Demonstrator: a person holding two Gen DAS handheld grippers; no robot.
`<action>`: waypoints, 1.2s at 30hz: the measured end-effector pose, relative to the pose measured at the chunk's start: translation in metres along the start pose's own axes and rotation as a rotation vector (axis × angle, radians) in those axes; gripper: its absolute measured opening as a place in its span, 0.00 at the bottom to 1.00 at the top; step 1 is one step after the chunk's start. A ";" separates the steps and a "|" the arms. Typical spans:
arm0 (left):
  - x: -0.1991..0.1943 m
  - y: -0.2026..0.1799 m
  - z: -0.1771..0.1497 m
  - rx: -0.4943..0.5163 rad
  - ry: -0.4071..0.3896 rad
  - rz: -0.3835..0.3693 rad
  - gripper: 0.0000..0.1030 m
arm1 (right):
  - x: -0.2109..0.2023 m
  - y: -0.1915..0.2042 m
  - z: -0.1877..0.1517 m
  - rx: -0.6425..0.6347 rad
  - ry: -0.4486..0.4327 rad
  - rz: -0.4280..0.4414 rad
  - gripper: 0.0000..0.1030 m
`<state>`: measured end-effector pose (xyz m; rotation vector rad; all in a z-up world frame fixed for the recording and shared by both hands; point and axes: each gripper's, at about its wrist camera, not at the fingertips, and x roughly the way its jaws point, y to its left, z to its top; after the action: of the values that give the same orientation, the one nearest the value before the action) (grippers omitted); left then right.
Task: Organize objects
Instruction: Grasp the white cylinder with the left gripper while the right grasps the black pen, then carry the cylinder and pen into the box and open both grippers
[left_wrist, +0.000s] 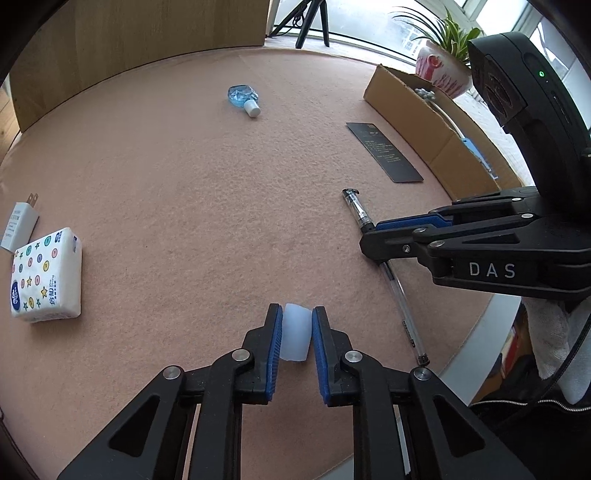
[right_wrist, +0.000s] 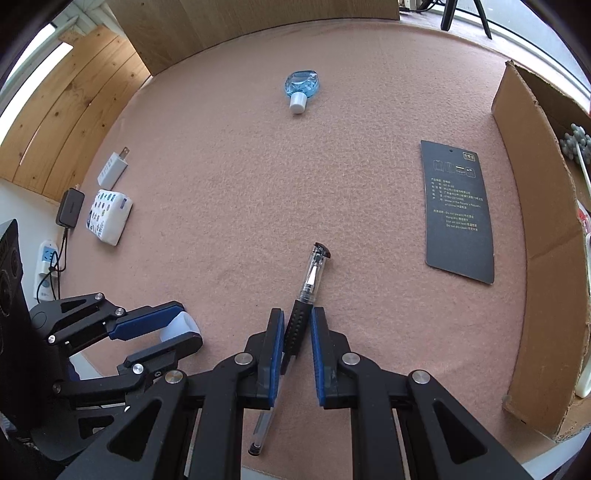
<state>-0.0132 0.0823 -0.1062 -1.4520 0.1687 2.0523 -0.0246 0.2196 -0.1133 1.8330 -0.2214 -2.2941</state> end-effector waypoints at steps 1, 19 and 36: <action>-0.001 0.003 0.000 -0.021 -0.003 -0.004 0.14 | 0.000 0.003 -0.001 -0.010 -0.001 -0.008 0.13; -0.013 0.021 0.008 -0.169 -0.053 0.014 0.12 | 0.000 0.033 -0.031 -0.182 0.005 -0.092 0.09; -0.023 -0.022 0.062 -0.154 -0.129 -0.020 0.12 | -0.082 -0.032 -0.022 -0.034 -0.188 -0.020 0.08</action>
<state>-0.0474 0.1177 -0.0566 -1.3979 -0.0572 2.1749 0.0125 0.2705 -0.0476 1.6110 -0.1913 -2.4686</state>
